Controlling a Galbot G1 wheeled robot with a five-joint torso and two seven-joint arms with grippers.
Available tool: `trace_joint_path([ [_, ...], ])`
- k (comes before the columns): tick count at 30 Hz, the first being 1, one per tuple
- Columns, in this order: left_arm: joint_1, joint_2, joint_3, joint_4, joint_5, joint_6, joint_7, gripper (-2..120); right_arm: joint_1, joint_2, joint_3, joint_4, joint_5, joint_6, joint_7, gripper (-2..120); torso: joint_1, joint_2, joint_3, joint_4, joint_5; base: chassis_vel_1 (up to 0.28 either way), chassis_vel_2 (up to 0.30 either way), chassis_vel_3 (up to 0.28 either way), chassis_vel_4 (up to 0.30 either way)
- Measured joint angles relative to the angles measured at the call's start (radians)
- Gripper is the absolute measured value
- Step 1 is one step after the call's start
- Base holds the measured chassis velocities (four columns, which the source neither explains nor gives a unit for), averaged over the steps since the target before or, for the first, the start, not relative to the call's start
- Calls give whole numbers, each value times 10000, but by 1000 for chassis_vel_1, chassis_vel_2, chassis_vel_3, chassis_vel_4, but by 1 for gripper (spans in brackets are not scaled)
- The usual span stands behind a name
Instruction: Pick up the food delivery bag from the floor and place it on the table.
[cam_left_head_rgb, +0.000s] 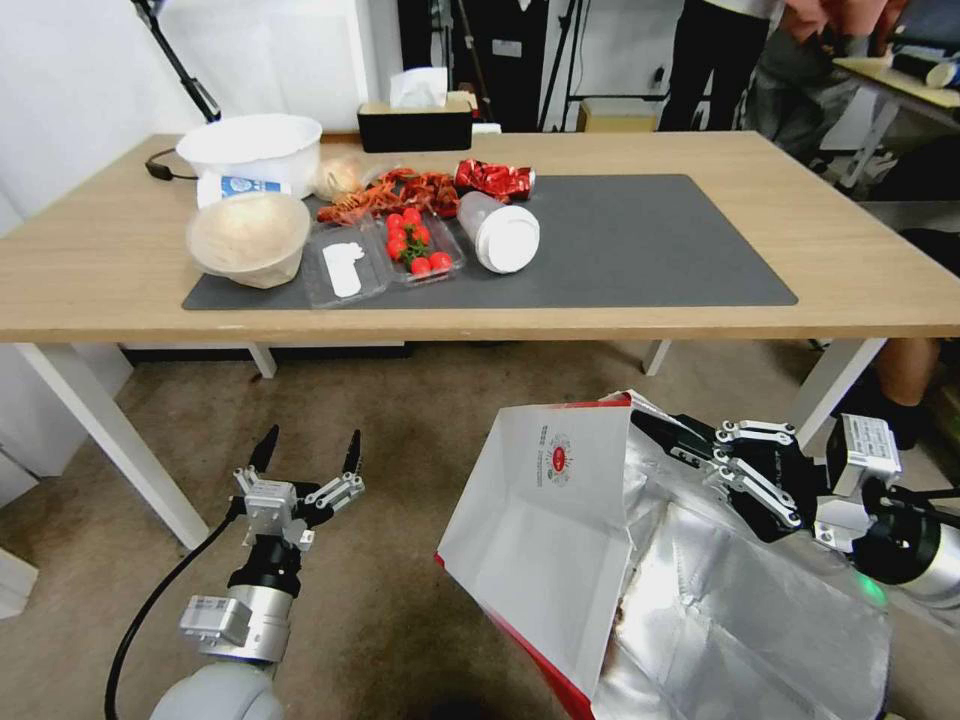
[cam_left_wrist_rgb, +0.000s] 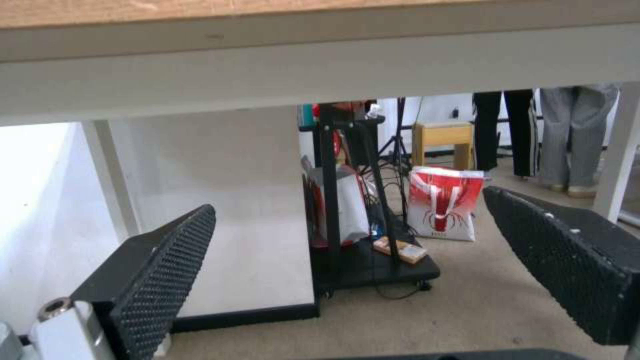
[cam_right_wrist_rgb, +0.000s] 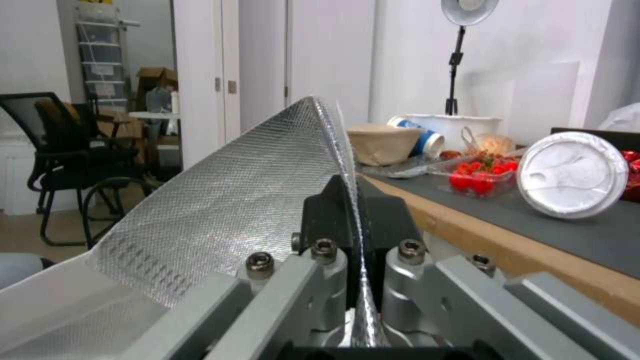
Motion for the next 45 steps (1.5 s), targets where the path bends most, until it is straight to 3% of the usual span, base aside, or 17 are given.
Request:
trace_joint_path([
  [45,23,16,47,-37,74,26,66,100,-8,70,-131,7,-109,20,7,0,719,1886,1164,-1,0,0,0,0,0],
])
